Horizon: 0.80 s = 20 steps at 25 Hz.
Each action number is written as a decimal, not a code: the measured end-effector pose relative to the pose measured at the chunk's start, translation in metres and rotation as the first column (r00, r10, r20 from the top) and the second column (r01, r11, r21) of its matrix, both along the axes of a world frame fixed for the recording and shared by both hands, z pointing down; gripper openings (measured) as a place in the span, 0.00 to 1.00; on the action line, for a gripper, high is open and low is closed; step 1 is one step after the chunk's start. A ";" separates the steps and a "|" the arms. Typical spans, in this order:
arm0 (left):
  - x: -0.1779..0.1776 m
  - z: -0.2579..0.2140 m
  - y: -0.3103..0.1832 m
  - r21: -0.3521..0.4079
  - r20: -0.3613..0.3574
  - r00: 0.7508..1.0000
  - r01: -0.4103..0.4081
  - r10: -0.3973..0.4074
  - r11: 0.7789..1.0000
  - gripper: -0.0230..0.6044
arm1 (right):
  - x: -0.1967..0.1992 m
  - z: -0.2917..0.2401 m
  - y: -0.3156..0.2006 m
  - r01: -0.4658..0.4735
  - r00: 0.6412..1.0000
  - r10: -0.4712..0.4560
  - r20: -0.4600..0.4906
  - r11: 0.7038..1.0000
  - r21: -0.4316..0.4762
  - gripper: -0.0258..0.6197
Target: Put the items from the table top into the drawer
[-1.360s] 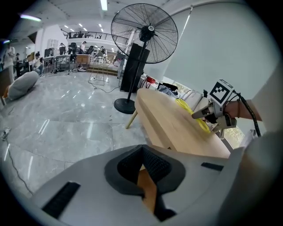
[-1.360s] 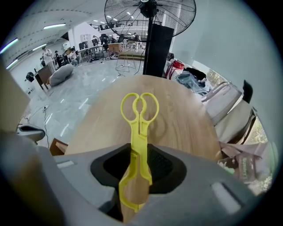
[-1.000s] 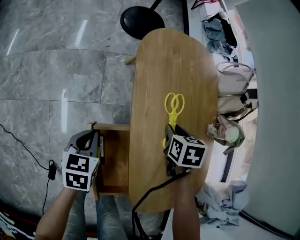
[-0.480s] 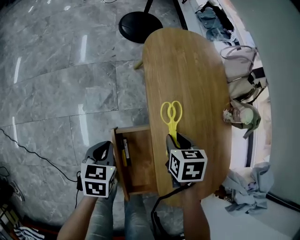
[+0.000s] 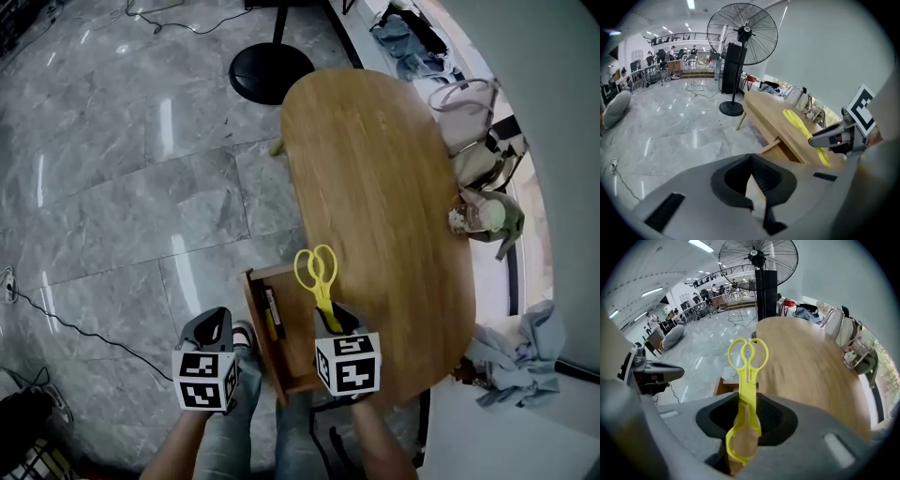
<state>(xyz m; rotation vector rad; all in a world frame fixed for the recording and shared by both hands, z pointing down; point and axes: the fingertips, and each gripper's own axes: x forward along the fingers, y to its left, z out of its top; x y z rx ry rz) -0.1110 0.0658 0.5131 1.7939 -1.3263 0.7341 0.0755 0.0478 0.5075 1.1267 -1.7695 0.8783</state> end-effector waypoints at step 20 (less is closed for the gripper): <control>0.000 0.052 0.040 -0.083 0.012 0.999 -0.045 0.046 0.996 0.03 | -0.013 0.077 0.090 -0.026 1.000 0.024 -0.014 0.988 -0.151 0.22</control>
